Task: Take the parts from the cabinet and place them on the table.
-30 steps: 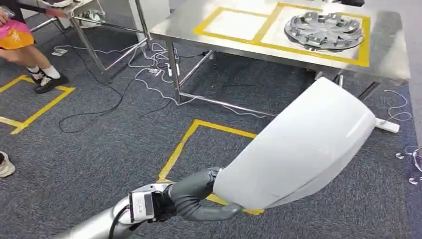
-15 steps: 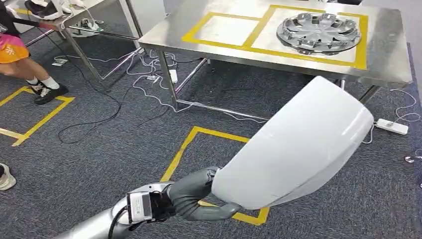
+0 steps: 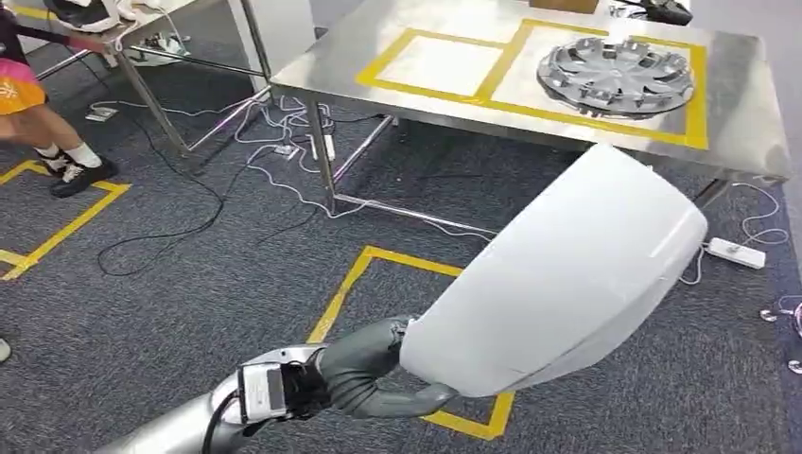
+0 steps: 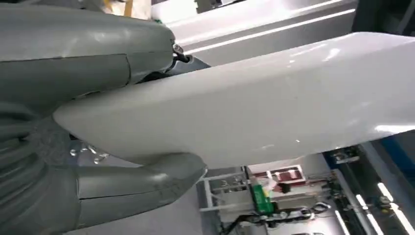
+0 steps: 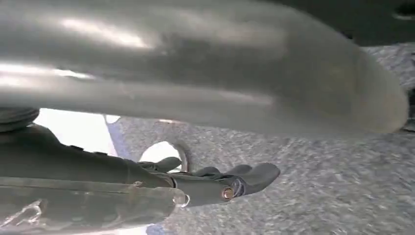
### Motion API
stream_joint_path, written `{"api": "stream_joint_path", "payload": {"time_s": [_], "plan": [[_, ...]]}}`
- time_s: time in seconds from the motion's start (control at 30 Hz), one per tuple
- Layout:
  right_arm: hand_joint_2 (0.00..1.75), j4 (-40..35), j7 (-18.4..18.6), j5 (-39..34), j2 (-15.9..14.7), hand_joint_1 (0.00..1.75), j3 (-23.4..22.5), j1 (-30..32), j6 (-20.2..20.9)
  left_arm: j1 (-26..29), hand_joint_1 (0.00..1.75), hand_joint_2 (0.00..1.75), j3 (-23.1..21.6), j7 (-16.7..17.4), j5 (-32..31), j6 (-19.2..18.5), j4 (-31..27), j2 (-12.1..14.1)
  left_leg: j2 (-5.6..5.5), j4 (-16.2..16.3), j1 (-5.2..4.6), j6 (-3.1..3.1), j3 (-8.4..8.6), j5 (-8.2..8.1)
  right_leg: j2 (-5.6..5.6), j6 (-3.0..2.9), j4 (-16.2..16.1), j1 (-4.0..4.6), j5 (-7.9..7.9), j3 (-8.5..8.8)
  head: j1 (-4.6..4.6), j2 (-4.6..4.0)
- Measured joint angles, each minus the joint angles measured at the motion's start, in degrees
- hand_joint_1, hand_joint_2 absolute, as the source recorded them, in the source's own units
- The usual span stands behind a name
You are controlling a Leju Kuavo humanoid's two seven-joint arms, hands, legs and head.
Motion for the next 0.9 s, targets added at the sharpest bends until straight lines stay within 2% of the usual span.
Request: {"api": "stream_joint_path", "payload": {"time_s": [0.03, 0.07, 0.1, 0.13, 0.17, 0.2, 0.23, 0.27, 0.3, 0.37, 0.43, 0.47, 0.5, 0.57, 0.6, 0.63, 0.7, 0.73, 0.77, 0.8, 0.83, 0.87, 0.9], "plan": [[0.0, 0.0, 0.0, 0.0, 0.0, 0.0, 0.0, 0.0, 0.0, 0.0, 1.75, 1.75, 0.0, 0.0, 0.0, 0.0, 0.0, 0.0, 0.0, 0.0, -0.04, 0.09, 0.27, -0.32, 0.0, 0.13, 5.0, 0.01, -1.78, -2.77, 0.07, 0.0], [0.0, -0.1, 0.0, 0.0, 0.0, 0.0, 0.0, 0.1, 0.1, 0.1, 1.75, 1.75, 0.0, 0.0, 0.0, 0.0, 0.0, 0.0, -0.01, 0.0, -0.06, 0.15, 0.64, -0.7, 0.0, 0.24, 8.6, 0.01, -2.58, -5.02, 0.02, 0.0], [0.0, -0.2, 0.0, 0.0, 0.0, 0.0, 0.0, 0.2, 0.1, 0.1, 1.75, 1.75, 0.0, 0.0, 0.0, 0.0, 0.0, 0.0, -0.04, 0.0, -0.06, 0.15, 1.15, -1.13, 0.0, 0.3, 9.4, 0.0, -1.87, -6.03, 0.04, 0.0], [0.0, -0.2, 0.0, -0.1, 0.0, 0.0, 0.0, 0.2, 0.1, 0.1, 1.75, 1.75, 0.0, 0.0, 0.0, 0.0, 0.0, 0.0, -0.1, 0.0, -0.04, 0.08, 1.82, -1.6, -0.01, 0.25, 7.4, -0.02, 0.35, -5.54, 0.07, 0.0], [0.0, -0.2, 0.0, -0.1, 0.0, 0.0, 0.0, 0.2, 0.1, 0.1, 1.75, 1.75, 0.0, 0.0, 0.0, 0.0, 0.0, 0.0, -0.15, 0.0, -0.01, -0.05, 2.55, -2.09, -0.03, 0.18, 3.2, -0.09, 3.41, -3.99, 0.07, 0.0], [0.0, -0.2, 0.0, -0.1, 0.0, 0.0, 0.1, 0.2, 0.1, 0.1, 1.75, 1.75, 0.0, 0.0, 0.0, 0.0, 0.0, 0.0, -0.16, 0.0, 0.01, -0.26, 3.55, -2.76, -0.09, 0.18, -3.2, -0.21, 7.16, -1.31, 0.07, 0.0], [0.0, -0.2, 0.0, -0.1, 0.0, 0.0, 0.1, 0.2, 0.1, 0.0, 1.75, 1.75, 0.0, 0.0, 0.0, 0.0, 0.0, 0.0, -0.15, 0.0, -0.01, -0.51, 4.02, -3.25, -0.27, 0.23, -7.0, -0.32, 9.19, 0.2, 0.09, 0.0], [0.0, -0.2, 0.0, -0.1, 0.0, 0.0, 0.0, 0.2, 0.1, 0.0, 1.75, 1.75, 0.0, 0.0, 0.0, 0.0, 0.0, 0.0, -0.23, 0.2, -0.54, -0.95, 4.07, -3.83, -0.35, 0.33, -8.3, -0.13, 7.95, 1.32, 0.18, 0.0], [0.0, -0.3, 0.0, -0.1, 0.0, 0.0, 0.0, 0.0, 0.1, 0.0, 1.75, 1.75, 0.0, 0.0, 0.0, 0.0, 0.0, 0.0, -0.24, 0.1, -0.56, -1.08, 4.02, -3.91, -0.19, -0.4, -8.3, -0.17, 7.79, 1.17, 0.07, 0.02], [0.0, -0.3, -0.4, -0.5, 0.0, 0.0, 0.0, 0.1, 0.3, 0.0, 1.75, 1.75, 0.0, 0.0, 0.0, 0.0, -0.1, 0.0, -0.22, -0.4, -0.37, -1.54, 4.31, -4.18, -0.13, -1.17, -8.3, 0.14, 7.23, 1.07, -0.37, 0.02], [0.0, -0.5, -1.3, -1.1, 0.0, 0.0, 0.0, 0.3, 0.6, -0.1, 1.75, 1.75, 0.1, 0.0, -0.2, 0.1, -0.3, 0.0, -0.17, 0.1, -0.33, -2.31, 4.9, -4.92, -0.08, -1.86, -8.6, -0.27, 6.81, 2.05, -0.35, 0.02], [0.0, -0.5, -1.7, -1.4, 0.0, 0.0, 0.0, 0.2, 0.8, -0.2, 1.75, 1.75, 0.1, 0.0, -0.2, 0.1, -0.4, 0.0, -0.15, 2.7, -0.36, -2.61, 3.7, -5.99, -0.14, -2.35, -8.7, -0.31, 6.4, 2.57, -0.88, 0.02], [0.0, -0.4, -2.0, -1.9, 0.0, 0.0, 0.0, 0.1, 0.8, -0.2, 1.75, 1.75, 0.1, -0.1, -0.2, 0.2, -0.4, 0.0, -0.15, 7.2, -0.26, -2.82, 1.04, -7.89, -0.17, -2.52, -8.7, -0.32, 6.05, 2.91, -0.79, 0.02], [0.0, -0.5, -2.4, -2.6, 0.0, 0.0, -0.1, 0.0, 0.8, -0.1, 1.75, 1.75, 0.1, -0.1, -0.5, 0.2, -0.4, 0.2, -0.15, 16.2, -0.15, -3.01, -5.05, -10.51, 0.22, -2.59, -8.7, -0.32, 5.33, 3.47, -0.94, 0.02], [0.0, -0.5, -2.5, -2.9, 0.0, 0.0, -0.2, 0.1, 0.7, 0.0, 1.75, 1.75, 0.1, -0.1, -0.5, 0.2, -0.4, 0.3, -0.15, 18.0, -0.15, -3.02, -7.05, -10.08, 0.43, -2.54, -8.7, -0.32, 4.96, 3.9, -1.01, 0.02], [0.0, -0.5, -2.5, -3.0, 0.0, 0.0, -0.2, 0.1, 0.7, 0.0, 1.75, 1.75, 0.0, -0.1, -0.5, 0.2, -0.4, 0.4, -0.15, 17.2, -0.15, -2.95, -7.5, -7.95, 0.74, -2.45, -8.7, -0.36, 4.55, 4.47, -1.01, 0.02], [0.0, -0.5, -2.8, -3.2, 0.0, 0.0, -0.2, 0.1, 0.6, 0.0, 1.75, 1.75, 0.1, -0.1, -0.6, 0.2, -0.4, 0.5, -0.24, 9.9, -0.14, -2.7, -5.18, -1.2, 1.55, -2.1, -8.7, -0.52, 3.68, 5.87, -1.05, 0.02], [0.0, -0.5, -2.9, -3.3, 0.0, 0.0, -0.2, 0.0, 0.5, 0.0, 1.75, 1.75, 0.1, -0.1, -0.6, 0.2, -0.4, 0.5, -0.87, 5.3, -0.07, -2.66, -3.55, 1.82, 1.94, -1.83, -8.7, -0.64, 3.24, 6.44, -1.01, 0.02], [0.0, -0.5, -3.0, -3.3, 0.0, 0.0, -0.2, 0.0, 0.5, 0.0, 1.75, 1.75, 0.1, -0.1, -0.6, 0.2, -0.4, 0.6, -2.33, 2.5, 0.12, -2.7, -2.73, 2.71, 2.31, -1.43, -8.6, -0.41, 2.76, 6.08, -1.27, 0.02], [0.0, -0.5, -3.1, -3.4, 0.0, 0.0, -0.2, -0.3, 0.3, 0.0, 1.75, 1.75, 0.1, -0.1, -0.7, 0.3, -0.5, 0.6, -2.39, 0.8, 0.25, -2.28, -1.81, 1.06, 2.94, -1.05, -8.5, -0.32, 2.3, 6.1, -1.38, 0.02], [0.0, -0.5, -3.1, -3.5, 0.0, 0.0, -0.2, -0.3, 0.3, 0.1, 1.75, 1.75, 0.1, 0.0, -0.7, 0.3, -0.5, 0.6, -2.28, 0.9, 0.1, -1.96, -1.89, 0.91, 3.11, -0.74, -9.1, -0.47, 2.31, 6.08, -1.18, 0.02], [0.0, -0.5, -3.2, -3.5, 0.0, 0.0, -0.2, -0.1, 0.2, 0.0, 1.75, 1.75, 0.1, 0.0, -0.8, 0.3, -0.5, 0.6, -2.09, 0.7, 0.1, -1.48, -1.88, 0.65, 3.26, -0.16, -8.7, -0.51, 2.76, 6.78, -1.31, 0.02], [0.0, -0.6, -3.3, -3.6, 0.0, 0.0, -0.2, 0.0, 0.2, 0.0, 1.75, 1.75, 0.0, 0.0, -0.9, 0.3, -0.6, 0.5, -1.76, 0.7, 0.24, -1.09, -1.41, 0.44, 3.23, -0.02, -9.2, -0.47, 2.33, 7.11, -1.07, 0.02]]}}
